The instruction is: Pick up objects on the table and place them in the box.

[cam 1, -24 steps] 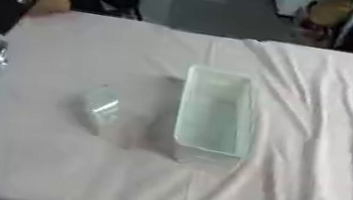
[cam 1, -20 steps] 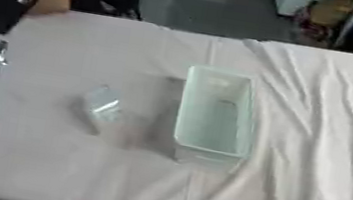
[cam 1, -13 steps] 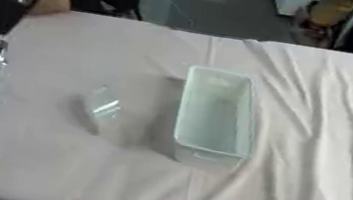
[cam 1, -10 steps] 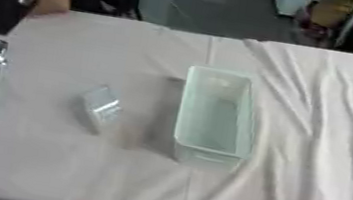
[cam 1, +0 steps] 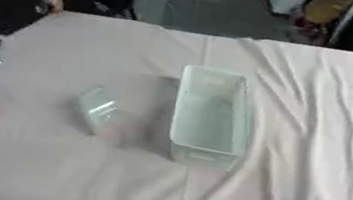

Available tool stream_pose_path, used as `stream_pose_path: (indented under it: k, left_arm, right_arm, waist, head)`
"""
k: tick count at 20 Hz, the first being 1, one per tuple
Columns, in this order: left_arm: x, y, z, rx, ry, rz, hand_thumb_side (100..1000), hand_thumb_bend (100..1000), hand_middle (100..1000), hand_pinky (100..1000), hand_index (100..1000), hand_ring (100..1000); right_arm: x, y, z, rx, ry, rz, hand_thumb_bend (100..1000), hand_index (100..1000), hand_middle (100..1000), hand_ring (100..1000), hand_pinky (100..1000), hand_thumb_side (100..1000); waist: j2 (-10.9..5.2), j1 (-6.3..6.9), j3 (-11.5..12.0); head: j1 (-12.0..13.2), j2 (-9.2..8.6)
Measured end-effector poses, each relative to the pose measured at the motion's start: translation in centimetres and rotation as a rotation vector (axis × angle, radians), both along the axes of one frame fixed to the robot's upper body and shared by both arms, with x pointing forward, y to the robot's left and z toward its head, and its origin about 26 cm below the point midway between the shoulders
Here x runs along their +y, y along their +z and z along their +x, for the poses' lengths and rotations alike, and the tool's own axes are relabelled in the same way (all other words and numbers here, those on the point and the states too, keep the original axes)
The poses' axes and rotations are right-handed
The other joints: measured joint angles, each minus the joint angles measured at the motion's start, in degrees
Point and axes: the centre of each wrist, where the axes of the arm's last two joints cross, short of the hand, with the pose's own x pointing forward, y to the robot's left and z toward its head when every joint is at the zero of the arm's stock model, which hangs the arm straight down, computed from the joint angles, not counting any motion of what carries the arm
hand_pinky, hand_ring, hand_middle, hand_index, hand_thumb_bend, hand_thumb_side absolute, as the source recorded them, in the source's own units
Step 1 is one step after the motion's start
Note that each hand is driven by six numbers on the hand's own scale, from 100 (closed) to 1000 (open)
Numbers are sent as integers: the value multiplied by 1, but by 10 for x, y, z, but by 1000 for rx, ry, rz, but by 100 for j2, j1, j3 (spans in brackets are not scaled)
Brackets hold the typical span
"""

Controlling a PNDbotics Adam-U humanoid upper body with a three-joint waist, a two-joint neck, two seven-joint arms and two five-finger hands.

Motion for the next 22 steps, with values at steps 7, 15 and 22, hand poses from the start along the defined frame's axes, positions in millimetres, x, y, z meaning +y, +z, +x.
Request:
stream_pose_path:
  k: [7,15,22]
  left_arm:
    - [14,70,-9,143,41,744,673,952,903,1000,1000,939]
    - [24,61,17,329,52,1069,725,957,706,963,928,842]
    - [47,38,38,402,89,1117,744,956,692,958,893,839]
  right_arm:
    - [-4,-5,-3,37,-13,-20,100,1000,979,886,700,692]
    - [-6,-6,-4,52,-17,-31,100,1000,980,886,700,696]
    - [-6,-6,-4,54,-18,-30,100,1000,980,886,700,699]
  waist:
    - [-147,146,51]
    - [-171,179,73]
    - [-169,154,74]
  head:
    - [-152,1]
    - [-196,1]
    - [-206,1]
